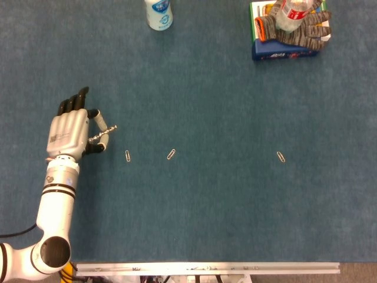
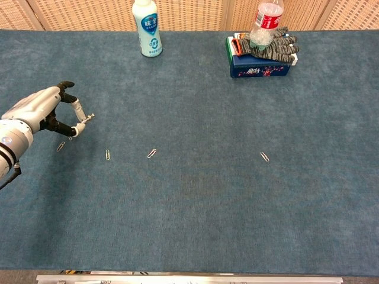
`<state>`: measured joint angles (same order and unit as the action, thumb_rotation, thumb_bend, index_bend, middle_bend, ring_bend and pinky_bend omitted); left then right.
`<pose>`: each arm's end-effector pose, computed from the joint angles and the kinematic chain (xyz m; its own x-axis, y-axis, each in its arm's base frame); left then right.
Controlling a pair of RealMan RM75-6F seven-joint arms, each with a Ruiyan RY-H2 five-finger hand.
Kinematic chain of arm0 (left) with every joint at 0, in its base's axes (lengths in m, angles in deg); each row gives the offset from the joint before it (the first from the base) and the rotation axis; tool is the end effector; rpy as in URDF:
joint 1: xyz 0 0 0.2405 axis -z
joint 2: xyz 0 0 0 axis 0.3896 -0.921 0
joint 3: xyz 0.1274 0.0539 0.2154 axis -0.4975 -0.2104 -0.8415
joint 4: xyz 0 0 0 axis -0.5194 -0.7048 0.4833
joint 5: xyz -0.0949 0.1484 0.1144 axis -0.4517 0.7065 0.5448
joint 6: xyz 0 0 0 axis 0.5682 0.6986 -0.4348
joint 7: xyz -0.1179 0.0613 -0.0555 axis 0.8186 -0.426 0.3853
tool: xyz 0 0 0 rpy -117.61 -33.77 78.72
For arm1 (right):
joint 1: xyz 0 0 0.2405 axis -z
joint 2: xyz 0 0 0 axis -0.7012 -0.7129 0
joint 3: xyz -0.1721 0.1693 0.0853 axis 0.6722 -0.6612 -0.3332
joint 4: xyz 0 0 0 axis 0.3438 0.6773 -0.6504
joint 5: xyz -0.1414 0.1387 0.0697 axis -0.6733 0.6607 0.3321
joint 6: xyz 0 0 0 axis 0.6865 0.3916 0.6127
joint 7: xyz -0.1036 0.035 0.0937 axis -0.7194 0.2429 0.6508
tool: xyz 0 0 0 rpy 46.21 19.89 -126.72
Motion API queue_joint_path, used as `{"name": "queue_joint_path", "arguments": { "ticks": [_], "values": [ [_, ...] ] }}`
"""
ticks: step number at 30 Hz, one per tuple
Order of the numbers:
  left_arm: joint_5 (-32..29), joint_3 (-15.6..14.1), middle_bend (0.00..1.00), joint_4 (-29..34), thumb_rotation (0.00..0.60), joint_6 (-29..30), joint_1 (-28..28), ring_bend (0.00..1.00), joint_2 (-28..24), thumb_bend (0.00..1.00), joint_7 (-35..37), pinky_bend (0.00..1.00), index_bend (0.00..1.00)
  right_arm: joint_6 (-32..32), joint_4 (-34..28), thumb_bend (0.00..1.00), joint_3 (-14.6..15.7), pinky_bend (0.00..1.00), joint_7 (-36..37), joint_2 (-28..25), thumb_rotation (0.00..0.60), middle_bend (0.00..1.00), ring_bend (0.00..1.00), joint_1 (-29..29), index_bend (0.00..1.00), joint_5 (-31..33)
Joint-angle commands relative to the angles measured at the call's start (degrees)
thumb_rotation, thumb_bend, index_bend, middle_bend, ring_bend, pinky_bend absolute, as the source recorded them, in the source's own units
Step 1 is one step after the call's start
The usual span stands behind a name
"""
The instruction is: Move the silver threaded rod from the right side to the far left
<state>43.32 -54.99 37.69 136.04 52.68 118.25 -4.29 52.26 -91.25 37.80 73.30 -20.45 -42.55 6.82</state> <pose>-0.2081 0.2646 0.0097 0.1693 0.3692 0.9138 0.9541 0.1711 -0.2459 -0.3586 -0.1495 0.2579 0.4509 0.0038 0.8926 -0.8654 0.2467 0.4361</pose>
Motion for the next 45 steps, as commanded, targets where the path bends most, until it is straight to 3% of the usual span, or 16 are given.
{"name": "queue_joint_path", "arguments": {
  "ticks": [1,45],
  "values": [
    [0.0,-0.1,0.0,-0.4,0.6,-0.4,-0.2,0.0,0.0,0.36,0.3,0.0,0.53,0.0,-0.3,0.17,0.0,0.0,-0.4,0.0,0.6,0.11,0.0,-0.1,0.23,0.0],
    [0.6,-0.8,0.0,-7.1,0.6,-6.7,-2.8,0.0,0.8,0.36,7.2,0.0,0.53,0.2,-1.4,0.17,0.4,0.0,-2.3,0.0,0.6,0.11,0.0,0.1,0.23,0.6]
  ]
}}
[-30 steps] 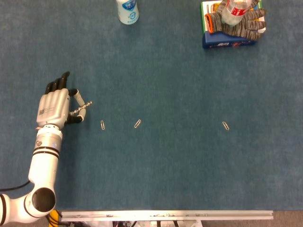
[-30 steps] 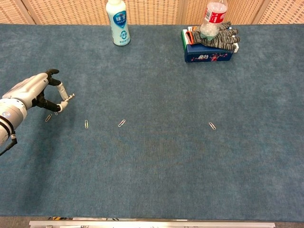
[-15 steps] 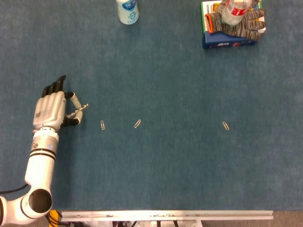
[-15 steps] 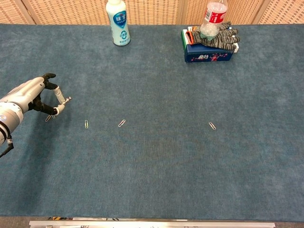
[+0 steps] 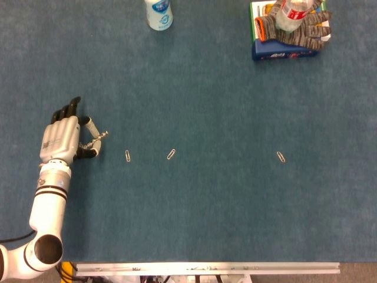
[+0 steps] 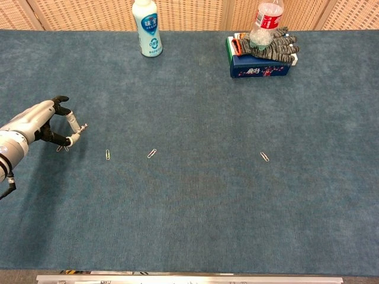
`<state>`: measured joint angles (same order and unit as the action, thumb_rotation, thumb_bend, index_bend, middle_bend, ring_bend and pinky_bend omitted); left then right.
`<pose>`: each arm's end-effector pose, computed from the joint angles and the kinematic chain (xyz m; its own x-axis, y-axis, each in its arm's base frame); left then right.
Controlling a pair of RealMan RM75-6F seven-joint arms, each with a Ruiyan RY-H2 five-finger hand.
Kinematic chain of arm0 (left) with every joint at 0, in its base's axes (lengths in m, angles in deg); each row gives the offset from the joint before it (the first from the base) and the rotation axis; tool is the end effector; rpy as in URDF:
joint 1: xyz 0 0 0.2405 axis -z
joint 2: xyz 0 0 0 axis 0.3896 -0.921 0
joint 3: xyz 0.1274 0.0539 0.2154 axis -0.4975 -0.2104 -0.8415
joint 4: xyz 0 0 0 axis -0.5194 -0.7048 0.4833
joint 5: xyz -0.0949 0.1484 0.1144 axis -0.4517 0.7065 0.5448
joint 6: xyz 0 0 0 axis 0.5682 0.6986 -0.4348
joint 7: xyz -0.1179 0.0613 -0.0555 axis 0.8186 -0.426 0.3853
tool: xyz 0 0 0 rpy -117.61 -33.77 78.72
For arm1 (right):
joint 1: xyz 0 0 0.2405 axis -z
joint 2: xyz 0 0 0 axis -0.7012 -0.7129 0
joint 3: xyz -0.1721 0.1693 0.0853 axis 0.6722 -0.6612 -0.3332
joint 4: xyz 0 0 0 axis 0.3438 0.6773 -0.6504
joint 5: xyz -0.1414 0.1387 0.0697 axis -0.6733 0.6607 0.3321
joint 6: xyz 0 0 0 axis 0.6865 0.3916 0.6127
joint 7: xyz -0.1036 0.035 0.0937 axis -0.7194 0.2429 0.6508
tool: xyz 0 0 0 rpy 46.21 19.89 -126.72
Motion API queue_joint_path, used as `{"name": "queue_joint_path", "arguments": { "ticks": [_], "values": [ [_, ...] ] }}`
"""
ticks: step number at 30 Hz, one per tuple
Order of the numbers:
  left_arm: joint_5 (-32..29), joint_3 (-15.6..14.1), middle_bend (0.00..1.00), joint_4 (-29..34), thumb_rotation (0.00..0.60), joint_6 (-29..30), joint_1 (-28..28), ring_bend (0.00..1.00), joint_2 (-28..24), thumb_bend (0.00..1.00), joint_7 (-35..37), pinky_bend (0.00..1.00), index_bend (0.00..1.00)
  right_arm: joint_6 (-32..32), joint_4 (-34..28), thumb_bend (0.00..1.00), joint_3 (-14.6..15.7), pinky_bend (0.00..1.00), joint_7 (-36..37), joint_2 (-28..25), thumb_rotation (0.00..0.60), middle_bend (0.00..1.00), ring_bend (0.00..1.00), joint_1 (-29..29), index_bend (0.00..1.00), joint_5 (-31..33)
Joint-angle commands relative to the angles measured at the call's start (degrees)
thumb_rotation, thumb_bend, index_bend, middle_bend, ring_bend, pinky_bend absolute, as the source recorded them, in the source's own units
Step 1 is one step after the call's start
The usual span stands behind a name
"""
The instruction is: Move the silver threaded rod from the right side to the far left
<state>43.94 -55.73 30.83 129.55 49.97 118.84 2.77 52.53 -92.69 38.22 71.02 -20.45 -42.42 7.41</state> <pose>-0.2429 0.2607 -0.0018 0.0955 0.4039 0.9098 0.9499 0.2364 -0.2046 -0.3564 -0.1470 0.2542 0.4630 -0.0078 0.8863 -0.8556 0.2573 0.4492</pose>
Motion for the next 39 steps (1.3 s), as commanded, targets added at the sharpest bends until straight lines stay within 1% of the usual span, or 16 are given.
{"name": "queue_joint_path", "arguments": {
  "ticks": [1,11,31,39],
  "values": [
    [0.0,-0.1,0.0,-0.4,0.6,-0.3,-0.1,0.0,0.3,0.36,0.3,0.0,0.53,-0.1,0.0,0.17,0.0,0.0,0.0,0.0,0.6,0.11,0.0,0.0,0.23,0.0],
    [-0.4,0.1,0.0,-2.2,0.6,-1.2,-0.2,0.0,0.8,0.36,0.7,0.0,0.53,-0.3,0.3,0.17,0.1,0.0,0.1,0.3,0.6,0.11,0.0,-0.1,0.23,0.1],
    [-1.7,1.1,0.0,-3.4,0.6,-1.9,-0.3,0.0,0.5,0.36,0.9,0.0,0.53,-0.9,0.4,0.17,0.1,0.0,0.0,0.5,0.6,0.11,0.0,-0.6,0.23,-0.1],
    [-1.7,0.9,0.0,-3.2,0.6,-1.8,-0.4,0.0,0.3,0.36,0.6,0.0,0.53,-1.0,0.5,0.17,0.1,0.0,0.1,0.6,0.6,0.11,0.0,-0.7,0.23,-0.1]
  ]
}}
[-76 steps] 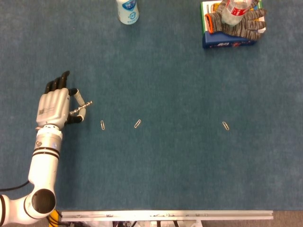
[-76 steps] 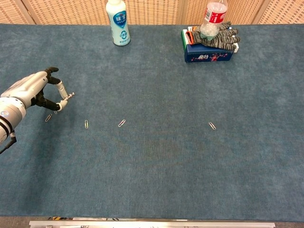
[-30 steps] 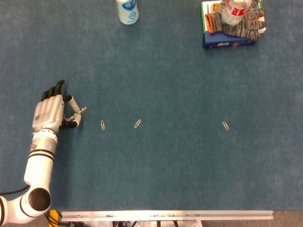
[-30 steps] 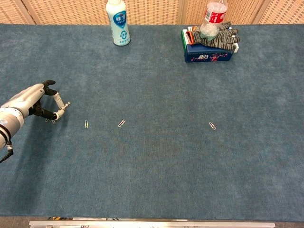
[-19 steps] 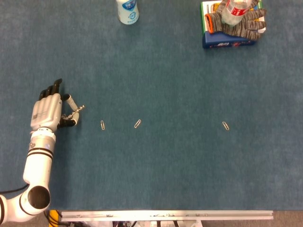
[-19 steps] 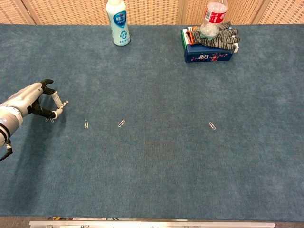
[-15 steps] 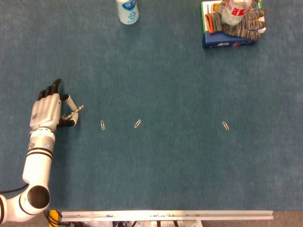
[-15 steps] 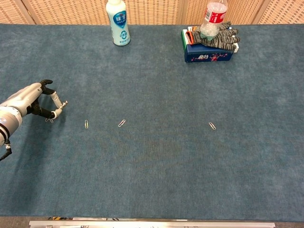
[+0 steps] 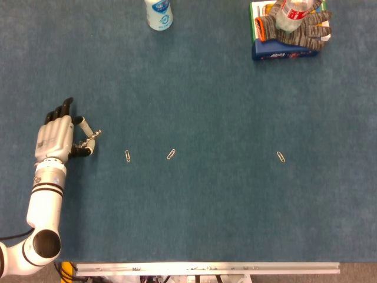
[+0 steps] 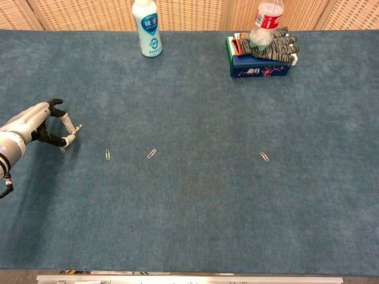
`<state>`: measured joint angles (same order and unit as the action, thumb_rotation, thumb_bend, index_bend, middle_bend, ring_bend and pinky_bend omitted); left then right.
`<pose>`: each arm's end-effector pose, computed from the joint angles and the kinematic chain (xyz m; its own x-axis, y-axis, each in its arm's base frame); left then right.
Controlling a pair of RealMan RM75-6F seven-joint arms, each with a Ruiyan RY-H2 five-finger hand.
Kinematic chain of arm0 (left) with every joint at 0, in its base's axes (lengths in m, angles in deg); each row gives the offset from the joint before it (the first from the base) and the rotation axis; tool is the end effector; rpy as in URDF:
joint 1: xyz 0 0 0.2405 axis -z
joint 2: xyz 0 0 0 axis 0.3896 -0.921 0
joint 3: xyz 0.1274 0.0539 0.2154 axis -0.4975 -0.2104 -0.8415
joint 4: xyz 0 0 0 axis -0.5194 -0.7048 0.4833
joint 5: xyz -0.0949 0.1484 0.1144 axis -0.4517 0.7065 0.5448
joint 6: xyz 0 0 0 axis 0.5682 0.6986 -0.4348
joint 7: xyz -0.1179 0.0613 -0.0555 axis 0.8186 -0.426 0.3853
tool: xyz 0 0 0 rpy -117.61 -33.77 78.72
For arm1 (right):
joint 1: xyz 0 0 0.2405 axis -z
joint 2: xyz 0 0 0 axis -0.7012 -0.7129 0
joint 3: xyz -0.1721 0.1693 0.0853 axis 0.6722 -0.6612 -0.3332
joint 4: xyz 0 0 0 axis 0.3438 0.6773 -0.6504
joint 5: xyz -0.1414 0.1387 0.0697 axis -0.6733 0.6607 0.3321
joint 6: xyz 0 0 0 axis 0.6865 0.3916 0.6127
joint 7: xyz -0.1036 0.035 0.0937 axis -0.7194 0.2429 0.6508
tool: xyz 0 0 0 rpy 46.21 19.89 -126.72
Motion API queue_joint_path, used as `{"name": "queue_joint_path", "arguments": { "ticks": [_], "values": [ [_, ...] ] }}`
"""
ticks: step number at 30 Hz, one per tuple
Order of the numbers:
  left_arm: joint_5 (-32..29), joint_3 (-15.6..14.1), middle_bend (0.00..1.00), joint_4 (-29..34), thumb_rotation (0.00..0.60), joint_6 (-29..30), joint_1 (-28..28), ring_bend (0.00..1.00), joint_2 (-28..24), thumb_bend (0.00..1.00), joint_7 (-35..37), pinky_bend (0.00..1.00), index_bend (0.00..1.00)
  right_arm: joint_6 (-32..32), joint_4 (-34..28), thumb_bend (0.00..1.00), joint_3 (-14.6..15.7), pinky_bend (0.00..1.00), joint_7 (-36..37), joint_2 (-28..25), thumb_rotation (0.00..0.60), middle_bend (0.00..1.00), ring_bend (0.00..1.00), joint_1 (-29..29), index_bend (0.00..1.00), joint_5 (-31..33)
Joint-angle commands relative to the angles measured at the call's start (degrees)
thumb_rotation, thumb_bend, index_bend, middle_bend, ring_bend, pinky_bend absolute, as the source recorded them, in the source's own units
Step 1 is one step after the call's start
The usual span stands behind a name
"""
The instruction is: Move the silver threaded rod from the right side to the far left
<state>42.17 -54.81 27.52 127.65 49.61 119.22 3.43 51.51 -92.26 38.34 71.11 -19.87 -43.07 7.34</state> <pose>-0.2578 0.2659 -0.0020 0.0885 0.4009 0.9118 0.9363 0.2789 -0.2135 -0.3576 -0.1504 0.2494 0.4554 -0.0212 0.8900 -0.8595 0.2500 0.4457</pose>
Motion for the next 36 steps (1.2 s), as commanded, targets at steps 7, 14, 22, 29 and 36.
{"name": "queue_joint_path", "arguments": {
  "ticks": [7,14,22,29,36],
  "values": [
    [1.3,-0.2,0.0,3.1,0.6,2.3,-0.3,0.0,-1.9,0.36,-1.4,0.0,0.53,0.1,0.0,0.17,-0.1,0.0,0.2,0.0,0.6,0.11,0.0,0.0,0.23,-0.1],
    [2.0,0.3,0.0,5.5,0.6,5.2,-1.1,0.0,-5.3,0.36,-2.4,0.0,0.53,0.1,0.0,0.17,0.0,0.0,0.3,0.1,0.6,0.11,0.0,-0.2,0.23,-0.4],
    [2.0,0.6,0.0,5.6,0.6,7.1,-2.2,0.0,-9.6,0.36,-3.4,0.0,0.53,0.1,0.3,0.17,0.1,0.0,0.7,0.2,0.6,0.11,0.0,-0.2,0.23,-0.6],
    [1.9,-1.0,0.0,4.9,0.6,6.9,-3.1,0.0,-10.3,0.36,-4.4,0.0,0.47,-0.1,0.5,0.17,0.2,0.0,0.8,0.5,0.6,0.11,0.0,-0.3,0.23,-0.8],
    [4.0,-1.8,0.0,5.3,0.6,7.9,-4.1,0.0,-10.2,0.28,-3.8,0.0,0.27,0.5,0.1,0.17,0.2,0.0,0.8,0.2,0.6,0.11,0.0,0.0,0.23,-0.9]
  ]
}}
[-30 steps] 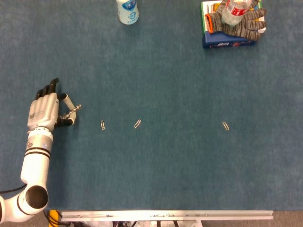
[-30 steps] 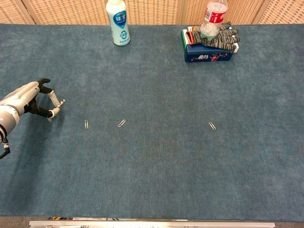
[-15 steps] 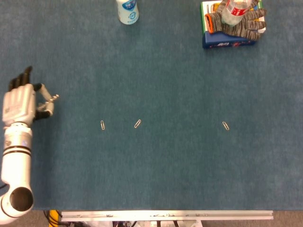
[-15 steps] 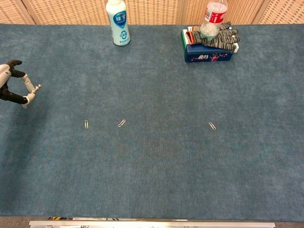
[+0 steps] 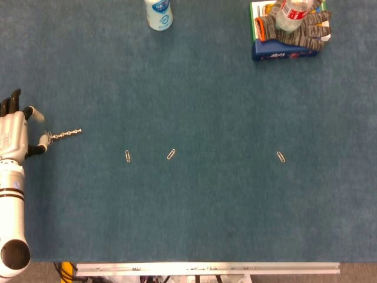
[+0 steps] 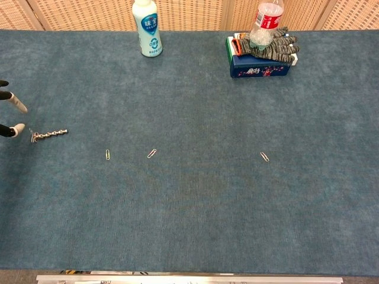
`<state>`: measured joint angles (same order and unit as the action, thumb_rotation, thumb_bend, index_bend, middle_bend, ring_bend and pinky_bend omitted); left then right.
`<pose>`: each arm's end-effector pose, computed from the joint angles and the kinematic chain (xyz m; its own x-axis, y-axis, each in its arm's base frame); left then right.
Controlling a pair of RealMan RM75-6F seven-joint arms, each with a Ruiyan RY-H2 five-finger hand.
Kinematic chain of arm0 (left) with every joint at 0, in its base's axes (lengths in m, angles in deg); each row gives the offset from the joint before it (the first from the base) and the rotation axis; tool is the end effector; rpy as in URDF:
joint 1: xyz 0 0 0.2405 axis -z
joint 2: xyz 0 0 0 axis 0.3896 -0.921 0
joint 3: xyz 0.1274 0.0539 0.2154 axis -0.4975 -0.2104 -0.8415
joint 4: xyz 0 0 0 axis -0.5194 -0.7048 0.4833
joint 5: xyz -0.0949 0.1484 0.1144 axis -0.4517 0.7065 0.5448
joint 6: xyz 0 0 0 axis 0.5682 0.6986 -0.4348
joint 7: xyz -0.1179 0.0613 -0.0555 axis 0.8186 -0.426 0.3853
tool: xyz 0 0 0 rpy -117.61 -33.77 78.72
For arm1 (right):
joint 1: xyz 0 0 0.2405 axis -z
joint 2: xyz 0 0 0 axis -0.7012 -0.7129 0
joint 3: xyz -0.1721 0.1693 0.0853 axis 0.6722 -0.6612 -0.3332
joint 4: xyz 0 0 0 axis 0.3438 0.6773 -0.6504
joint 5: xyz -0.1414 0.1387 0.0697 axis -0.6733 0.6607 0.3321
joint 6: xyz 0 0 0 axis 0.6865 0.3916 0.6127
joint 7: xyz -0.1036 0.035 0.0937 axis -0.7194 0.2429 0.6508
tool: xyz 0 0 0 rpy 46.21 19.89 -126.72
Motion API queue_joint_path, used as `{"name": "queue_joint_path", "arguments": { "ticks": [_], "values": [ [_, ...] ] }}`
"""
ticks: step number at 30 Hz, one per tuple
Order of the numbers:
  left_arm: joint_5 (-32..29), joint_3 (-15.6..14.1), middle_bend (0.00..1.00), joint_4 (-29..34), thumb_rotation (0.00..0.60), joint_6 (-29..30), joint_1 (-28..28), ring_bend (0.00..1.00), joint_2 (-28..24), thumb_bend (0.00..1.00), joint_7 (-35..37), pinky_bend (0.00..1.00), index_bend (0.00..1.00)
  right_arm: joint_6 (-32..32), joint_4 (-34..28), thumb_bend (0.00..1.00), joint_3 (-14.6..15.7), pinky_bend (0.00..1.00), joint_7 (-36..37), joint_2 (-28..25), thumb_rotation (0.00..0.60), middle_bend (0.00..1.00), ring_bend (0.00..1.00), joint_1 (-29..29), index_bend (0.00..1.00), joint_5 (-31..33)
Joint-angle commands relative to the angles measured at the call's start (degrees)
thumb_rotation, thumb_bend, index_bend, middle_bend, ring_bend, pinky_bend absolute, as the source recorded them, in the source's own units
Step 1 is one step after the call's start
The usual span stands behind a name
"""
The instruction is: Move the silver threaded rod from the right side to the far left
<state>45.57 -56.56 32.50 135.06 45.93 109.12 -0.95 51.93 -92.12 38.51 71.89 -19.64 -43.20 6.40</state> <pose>-0.2871 0.2552 0.0667 0.2959 0.3068 0.9046 0.8720 0.2997 -0.3869 -0.3555 -0.1512 0.2476 0.4451 -0.0156 0.8953 -0.8693 0.2324 0.4362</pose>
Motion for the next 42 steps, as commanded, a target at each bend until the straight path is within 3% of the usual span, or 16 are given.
{"name": "queue_joint_path", "arguments": {
  "ticks": [1,9,19,28,42],
  "values": [
    [1.2,0.1,0.0,0.7,0.6,0.9,-0.8,0.0,-0.5,0.28,1.4,0.0,0.27,0.2,-0.1,0.17,0.0,0.0,0.1,-0.1,0.6,0.11,0.0,0.2,0.23,0.0],
    [9.7,-1.5,0.0,6.7,0.6,5.5,-5.7,0.0,-7.2,0.28,7.6,0.0,0.27,1.7,-0.4,0.17,0.1,0.0,0.6,-0.5,0.6,0.11,0.0,0.9,0.23,-0.7],
    [31.4,-8.6,0.0,9.8,0.6,10.9,-13.3,0.0,-19.3,0.28,18.5,0.0,0.29,4.1,-2.0,0.17,0.6,0.0,0.0,-1.0,0.6,0.11,0.0,1.5,0.23,-3.3],
    [48.5,-14.6,0.0,7.6,0.6,17.1,-18.4,0.0,-25.8,0.28,20.8,0.0,0.29,7.4,-4.6,0.17,1.3,0.0,-2.2,-2.2,0.6,0.11,0.0,2.3,0.23,-6.9],
    [55.7,-16.7,0.0,4.0,0.6,23.7,-24.9,0.0,-26.3,0.28,21.5,0.0,0.31,10.3,-5.6,0.17,2.5,0.0,-2.5,-2.6,0.6,0.11,0.0,3.7,0.23,-9.9]
  ]
}}
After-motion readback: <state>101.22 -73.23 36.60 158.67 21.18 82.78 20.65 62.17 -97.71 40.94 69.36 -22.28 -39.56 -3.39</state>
